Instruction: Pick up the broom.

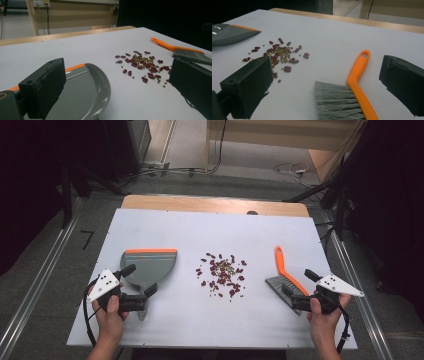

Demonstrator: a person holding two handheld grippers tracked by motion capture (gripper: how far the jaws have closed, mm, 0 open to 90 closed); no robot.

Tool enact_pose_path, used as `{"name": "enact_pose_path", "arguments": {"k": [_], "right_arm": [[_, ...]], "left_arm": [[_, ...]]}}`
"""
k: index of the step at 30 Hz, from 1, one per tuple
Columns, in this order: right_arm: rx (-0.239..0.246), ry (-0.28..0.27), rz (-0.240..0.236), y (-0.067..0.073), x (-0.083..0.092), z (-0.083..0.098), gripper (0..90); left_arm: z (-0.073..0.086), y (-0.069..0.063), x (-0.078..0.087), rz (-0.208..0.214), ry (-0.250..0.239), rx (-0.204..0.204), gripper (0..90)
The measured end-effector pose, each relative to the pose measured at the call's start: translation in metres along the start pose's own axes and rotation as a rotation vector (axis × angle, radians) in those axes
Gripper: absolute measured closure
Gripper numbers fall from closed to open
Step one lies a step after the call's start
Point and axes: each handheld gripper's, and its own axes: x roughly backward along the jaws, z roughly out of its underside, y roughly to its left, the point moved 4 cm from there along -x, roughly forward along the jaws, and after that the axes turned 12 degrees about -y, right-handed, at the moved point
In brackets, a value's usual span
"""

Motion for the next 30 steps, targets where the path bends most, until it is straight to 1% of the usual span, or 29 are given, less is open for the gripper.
{"name": "enact_pose_path", "arguments": {"k": [6, 10, 11, 13, 14, 18, 19, 20, 22, 23, 25, 26, 28, 29, 30], "right_arm": [[0.001, 0.006, 0.007, 0.001, -0.001, -0.005, 0.0], [-0.016, 0.006, 0.023, -0.002, -0.001, -0.012, 0.0], [-0.027, 0.003, 0.031, -0.004, -0.002, -0.016, 0.0], [-0.033, 0.003, 0.035, -0.006, -0.004, -0.022, 0.0], [-0.033, 0.003, 0.035, -0.006, -0.004, -0.022, 0.0], [-0.03, -0.001, 0.047, -0.01, -0.008, -0.038, 0.0], [-0.016, 0.014, 0.061, -0.012, -0.011, -0.045, 0.0], [-0.016, 0.014, 0.061, -0.012, -0.011, -0.045, 0.0], [-0.014, 0.019, 0.064, -0.014, -0.014, -0.053, 0.0], [-0.018, 0.034, 0.074, -0.016, -0.018, -0.058, 0.0], [-0.03, 0.065, 0.078, -0.019, -0.024, -0.063, 0.0], [-0.042, 0.089, 0.087, -0.022, -0.03, -0.066, 0.0], [-0.053, 0.125, 0.099, -0.026, -0.037, -0.068, 0.0], [-0.067, 0.16, 0.11, -0.031, -0.045, -0.068, 3.4], [-0.088, 0.189, 0.116, -0.033, -0.049, -0.067, 4.3]], "left_arm": [[-0.001, -0.002, 0.001, -0.001, 0.0, 0.002, 1.0], [-0.001, -0.002, 0.0, -0.002, 0.002, 0.001, 1.0], [0.0, -0.002, 0.0, -0.002, 0.002, 0.003, 1.0], [0.0, -0.002, -0.001, 0.001, 0.006, 0.003, 1.0], [0.0, -0.002, -0.002, 0.003, 0.007, 0.001, 1.0], [0.001, -0.002, -0.004, 0.007, 0.011, 0.0, 1.0], [0.001, -0.003, -0.004, 0.006, 0.014, -0.002, 1.0], [0.001, -0.003, -0.005, 0.005, 0.014, -0.003, 1.0], [0.001, -0.003, -0.005, 0.006, 0.015, -0.002, 1.0], [0.001, -0.003, -0.005, 0.004, 0.015, -0.002, 1.0], [0.002, -0.004, -0.006, 0.007, 0.018, -0.002, 1.0], [0.002, -0.004, -0.006, 0.006, 0.018, -0.002, 1.0], [0.002, -0.005, -0.006, 0.008, 0.019, -0.002, 1.0], [0.002, -0.005, -0.006, 0.008, 0.021, -0.004, 1.0], [0.002, -0.005, -0.006, 0.01, 0.019, -0.005, 1.0]]}}
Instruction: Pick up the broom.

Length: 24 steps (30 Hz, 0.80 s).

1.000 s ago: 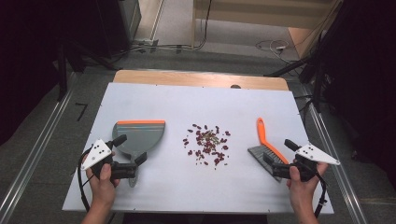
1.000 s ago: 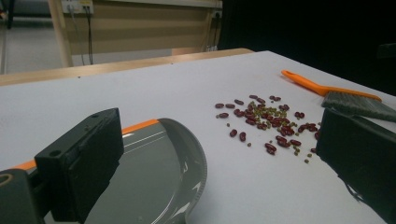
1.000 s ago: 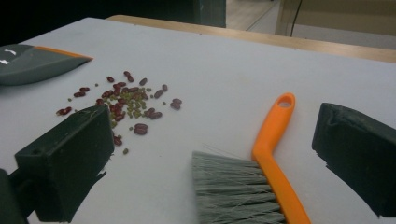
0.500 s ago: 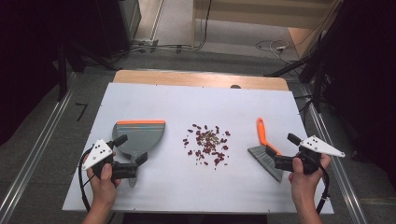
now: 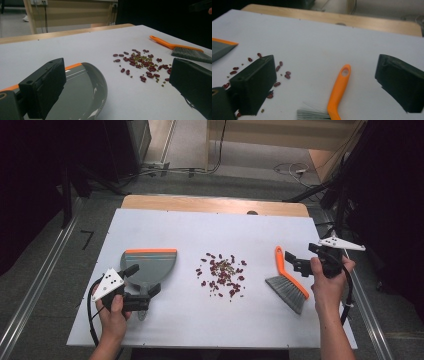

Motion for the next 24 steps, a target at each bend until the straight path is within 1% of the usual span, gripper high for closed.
{"name": "enact_pose_path", "arguments": {"k": [1, 2, 3, 5, 6, 8, 9, 12, 13, 14, 15, 16, 17, 18, 20, 22, 23, 24], "right_arm": [[0.0, 0.0, 0.0, 0.0, 0.0, 0.0, 4.3], [-0.018, 0.031, -0.012, -0.003, -0.009, 0.003, 4.7], [-0.022, 0.048, -0.01, -0.005, -0.013, 0.005, 6.3], [-0.008, 0.096, 0.02, -0.007, -0.023, 0.009, 13.3], [-0.011, 0.122, 0.033, -0.008, -0.027, 0.012, 15.5], [-0.018, 0.169, 0.033, -0.009, -0.035, 0.017, 25.7], [-0.024, 0.194, 0.032, -0.01, -0.039, 0.02, 29.1], [-0.028, 0.266, 0.072, -0.012, -0.049, 0.029, 38.5], [-0.028, 0.266, 0.072, -0.012, -0.049, 0.029, 38.5], [-0.012, 0.288, 0.091, -0.013, -0.053, 0.034, 44.2], [0.0, 0.305, 0.103, -0.013, -0.055, 0.037, 46.3], [0.0, 0.317, 0.115, -0.014, -0.056, 0.04, 47.8], [-0.005, 0.323, 0.113, -0.015, -0.057, 0.042, 50.3], [-0.012, 0.336, 0.111, -0.017, -0.057, 0.044, 50.9], [-0.012, 0.367, 0.111, -0.017, -0.057, 0.048, 52.5], [-0.014, 0.389, 0.091, -0.016, -0.057, 0.052, 56.1], [-0.007, 0.402, 0.091, -0.015, -0.057, 0.054, 56.7], [-0.007, 0.402, 0.091, -0.015, -0.057, 0.054, 56.7]], "left_arm": [[0.0, 0.0, 0.0, 0.0, 0.0, 0.0, 1.0], [0.0, 0.0, 0.0, 0.0, 0.001, -0.001, 1.0], [0.001, 0.0, 0.0, 0.003, 0.006, -0.005, 1.0], [0.001, 0.0, -0.001, 0.003, 0.008, -0.004, 1.0], [0.001, 0.0, -0.001, 0.006, 0.009, -0.003, 1.0], [0.002, 0.0, 0.0, 0.006, 0.012, -0.005, 1.0], [0.002, 0.0, 0.0, 0.007, 0.011, -0.004, 1.0], [0.002, 0.001, 0.0, 0.004, 0.011, -0.002, 1.0], [0.002, 0.001, 0.0, 0.004, 0.011, -0.002, 1.0], [0.002, 0.001, 0.0, 0.004, 0.011, -0.001, 1.0], [0.002, 0.0, -0.001, 0.003, 0.013, -0.002, 1.0], [0.002, 0.0, -0.001, 0.003, 0.013, -0.002, 1.0], [0.002, 0.0, -0.001, 0.005, 0.012, -0.002, 1.0], [0.002, 0.0, -0.001, 0.005, 0.015, -0.005, 1.0], [0.002, 0.0, -0.001, 0.006, 0.014, -0.002, 1.0], [0.003, 0.0, -0.001, 0.006, 0.016, -0.003, 1.0], [0.002, 0.001, -0.001, 0.004, 0.014, 0.0, 1.0], [0.002, 0.001, -0.001, 0.003, 0.013, 0.001, 1.0]]}}
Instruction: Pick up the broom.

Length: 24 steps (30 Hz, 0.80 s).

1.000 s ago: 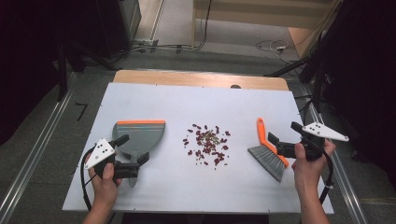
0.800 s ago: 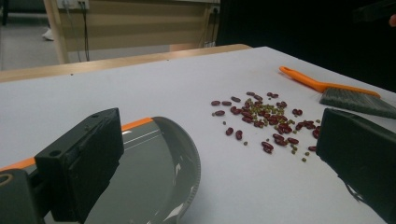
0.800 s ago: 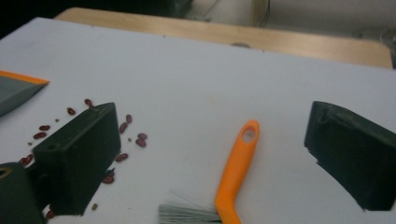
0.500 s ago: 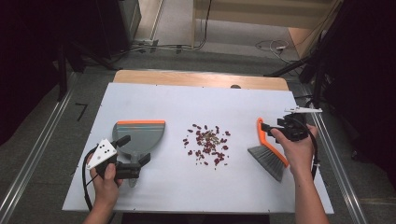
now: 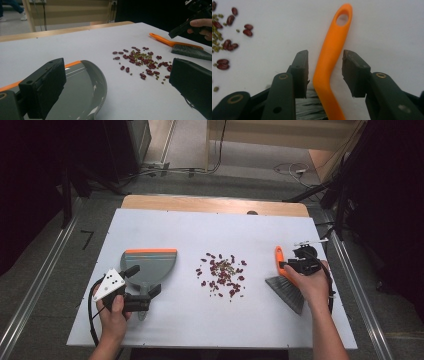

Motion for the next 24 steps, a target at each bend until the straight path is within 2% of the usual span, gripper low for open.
{"name": "enact_pose_path", "arguments": {"k": [1, 4, 9, 10, 14, 19, 24], "right_arm": [[0.014, 0.028, 0.012, 0.001, -0.002, 0.005, 58.3], [0.015, 0.059, 0.018, 0.002, -0.006, 0.01, 58.9], [0.011, 0.086, 0.029, 0.001, -0.012, 0.016, 58.4], [0.014, 0.087, 0.029, 0.002, -0.015, 0.019, 60.8], [0.07, 0.096, 0.075, 0.009, -0.017, 0.02, 63.3], [0.013, 0.11, 0.044, 0.004, -0.017, 0.018, 67.3], [0.018, 0.082, 0.035, 0.003, -0.016, 0.02, 67.5]], "left_arm": [[0.0, 0.0, 0.0, 0.0, 0.002, -0.002, 1.0], [0.001, 0.0, -0.001, 0.001, 0.006, 0.0, 1.0], [0.0, -0.002, -0.001, 0.005, 0.004, -0.005, 1.0], [0.0, -0.002, -0.001, 0.005, 0.005, -0.007, 1.0], [0.0, 0.0, 0.0, 0.001, 0.002, -0.003, 1.0], [0.002, -0.001, -0.001, 0.001, 0.01, -0.007, 1.0], [0.001, -0.004, -0.002, 0.009, 0.011, -0.012, 1.0]]}}
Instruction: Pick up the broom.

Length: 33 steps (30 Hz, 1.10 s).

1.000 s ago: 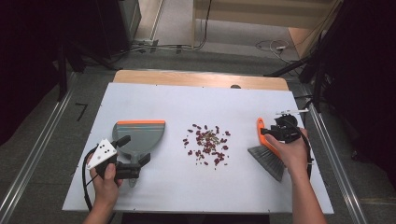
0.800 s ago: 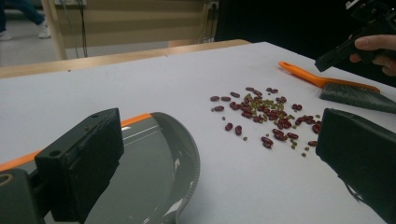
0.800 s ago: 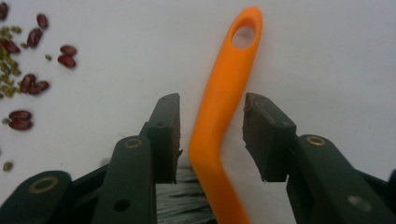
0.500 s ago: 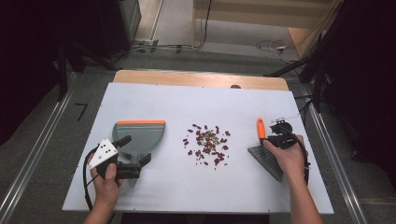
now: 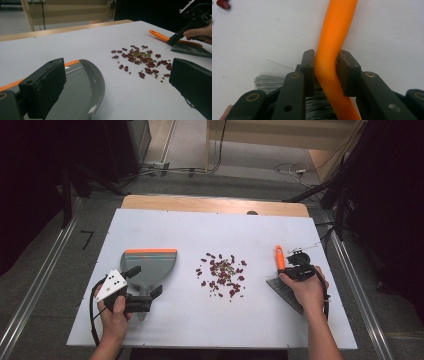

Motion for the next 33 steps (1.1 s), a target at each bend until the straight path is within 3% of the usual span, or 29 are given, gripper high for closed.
{"name": "enact_pose_path", "arguments": {"k": [7, 9, 11, 19, 24, 30, 33], "right_arm": [[0.01, -0.095, -0.016, 0.0, 0.006, 0.006, 67.4], [-0.009, -0.171, -0.051, -0.003, 0.015, 0.009, 67.4], [-0.043, -0.24, -0.037, -0.005, 0.022, 0.013, 67.4], [-0.026, -0.463, -0.064, -0.002, 0.053, 0.019, 68.0], [-0.028, -0.62, -0.113, -0.003, 0.068, 0.02, 68.4], [-0.084, -0.754, -0.171, -0.009, 0.082, 0.019, 68.7], [-0.102, -0.786, -0.2, -0.01, 0.085, 0.018, 68.8]], "left_arm": [[-0.001, 0.002, 0.001, -0.005, -0.007, 0.001, 1.0], [-0.001, 0.003, 0.0, -0.007, -0.007, 0.004, 1.0], [-0.001, 0.002, 0.0, -0.003, -0.005, 0.001, 1.0], [-0.003, 0.0, -0.001, 0.008, -0.012, -0.006, 1.0], [-0.005, -0.001, -0.002, 0.009, -0.017, -0.008, 1.0], [-0.009, -0.006, -0.004, 0.007, -0.016, -0.046, 1.0], [-0.011, -0.01, -0.005, 0.012, -0.014, -0.064, 1.0]]}}
